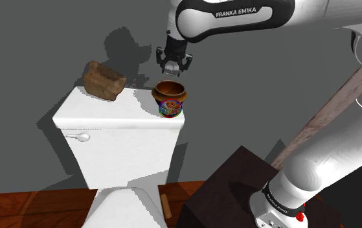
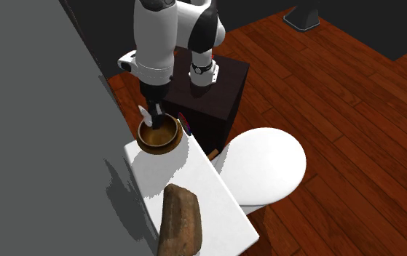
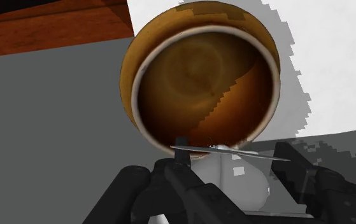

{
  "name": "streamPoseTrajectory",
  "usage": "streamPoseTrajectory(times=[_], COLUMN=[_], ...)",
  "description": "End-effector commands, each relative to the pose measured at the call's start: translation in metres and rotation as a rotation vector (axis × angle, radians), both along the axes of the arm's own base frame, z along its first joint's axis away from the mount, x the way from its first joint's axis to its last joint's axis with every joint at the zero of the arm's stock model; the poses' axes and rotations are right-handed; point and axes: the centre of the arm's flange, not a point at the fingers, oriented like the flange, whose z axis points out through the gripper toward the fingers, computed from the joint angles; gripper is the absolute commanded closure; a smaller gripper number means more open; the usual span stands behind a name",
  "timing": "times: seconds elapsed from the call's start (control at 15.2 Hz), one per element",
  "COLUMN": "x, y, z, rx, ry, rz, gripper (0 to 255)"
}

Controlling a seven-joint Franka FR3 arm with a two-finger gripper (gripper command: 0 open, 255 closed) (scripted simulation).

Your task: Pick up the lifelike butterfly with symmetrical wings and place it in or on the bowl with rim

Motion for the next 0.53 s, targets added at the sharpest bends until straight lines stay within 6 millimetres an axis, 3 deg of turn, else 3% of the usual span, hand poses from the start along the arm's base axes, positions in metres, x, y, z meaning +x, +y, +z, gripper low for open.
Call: streamPoseTrajectory(times=[0.0, 0.46], x=[-0.001, -0.001], y=[-0.001, -0.001], z=[-0.011, -0.048], rx=[0.0, 0.0], ry=[0.0, 0.0], rz=[0.0, 0.0], gripper=[255, 255])
